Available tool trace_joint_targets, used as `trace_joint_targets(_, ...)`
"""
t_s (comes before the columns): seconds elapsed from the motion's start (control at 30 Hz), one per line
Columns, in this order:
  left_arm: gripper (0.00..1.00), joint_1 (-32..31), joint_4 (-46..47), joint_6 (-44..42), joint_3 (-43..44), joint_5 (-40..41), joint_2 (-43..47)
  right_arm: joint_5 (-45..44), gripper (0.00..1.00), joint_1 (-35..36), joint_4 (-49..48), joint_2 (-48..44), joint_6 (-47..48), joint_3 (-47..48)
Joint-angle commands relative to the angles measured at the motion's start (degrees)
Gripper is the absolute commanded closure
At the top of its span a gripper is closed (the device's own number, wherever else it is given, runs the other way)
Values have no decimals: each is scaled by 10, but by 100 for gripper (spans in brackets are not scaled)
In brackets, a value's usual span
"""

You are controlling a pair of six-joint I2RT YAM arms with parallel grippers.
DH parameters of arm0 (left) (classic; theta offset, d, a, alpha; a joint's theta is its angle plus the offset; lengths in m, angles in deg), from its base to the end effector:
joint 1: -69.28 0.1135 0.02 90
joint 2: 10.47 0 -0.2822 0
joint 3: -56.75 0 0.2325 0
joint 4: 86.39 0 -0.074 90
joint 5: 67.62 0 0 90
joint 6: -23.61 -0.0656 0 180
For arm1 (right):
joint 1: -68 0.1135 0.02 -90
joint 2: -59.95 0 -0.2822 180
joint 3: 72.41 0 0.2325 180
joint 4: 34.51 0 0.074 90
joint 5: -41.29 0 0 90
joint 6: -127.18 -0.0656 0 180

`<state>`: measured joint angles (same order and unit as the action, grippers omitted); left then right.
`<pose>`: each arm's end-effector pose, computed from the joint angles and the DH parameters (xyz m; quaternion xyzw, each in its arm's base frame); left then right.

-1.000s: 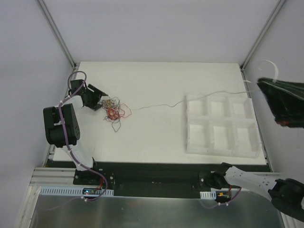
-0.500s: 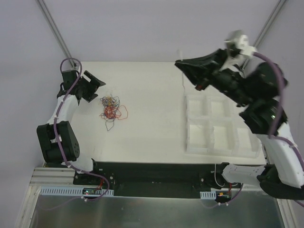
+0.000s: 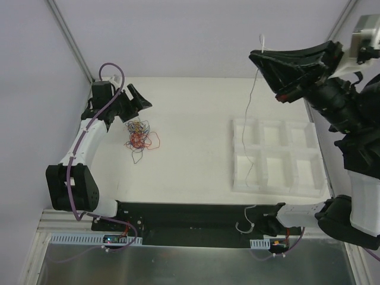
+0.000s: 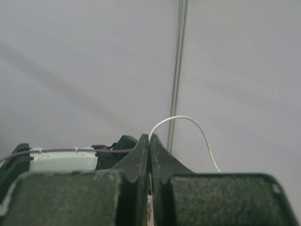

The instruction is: Untangle the cables

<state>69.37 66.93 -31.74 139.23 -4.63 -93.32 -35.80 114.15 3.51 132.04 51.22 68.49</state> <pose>0.3354 -0.0293 0.3318 -0.1312 0.8279 -0.3410 0.4256 0.0835 0.1081 0.6694 -0.3307 0.3757 0.2923 0.8149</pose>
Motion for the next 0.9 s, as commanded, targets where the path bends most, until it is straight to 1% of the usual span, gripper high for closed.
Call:
trace_joint_targets(0.0, 18, 1, -1, -33, -3, -5, 42, 8, 100, -3, -7, 60, 4, 74)
trace_joint_targets(0.1, 18, 2, -1, -38, -4, -5, 49, 6, 100, -10, -11, 92, 3, 121)
trace_joint_targets(0.2, 17, 2, -1, -37, -6, -5, 58, 3, 100, -15, -20, 96, -1, 99)
trace_joint_targets(0.23, 17, 1, 0, -37, -6, -5, 60, 0, 100, -16, -28, 89, -2, 71)
trace_joint_targets(0.37, 18, 2, -1, -35, -6, -9, 66, -13, 100, -17, -81, 52, -15, -88)
trace_joint_targets(0.43, 17, 3, 0, -32, -6, -10, 69, -24, 100, -17, -91, 38, -19, -140)
trace_joint_targets(0.63, 18, 2, 6, -22, -8, -22, 73, -13, 100, -20, -108, 22, -42, -257)
trace_joint_targets(0.73, 17, 1, 8, -20, -9, -29, 71, -4, 100, -22, -102, 34, -50, -320)
trace_joint_targets(0.87, 18, 2, 15, -12, -13, -39, 71, 9, 99, -26, -93, 61, -71, -376)
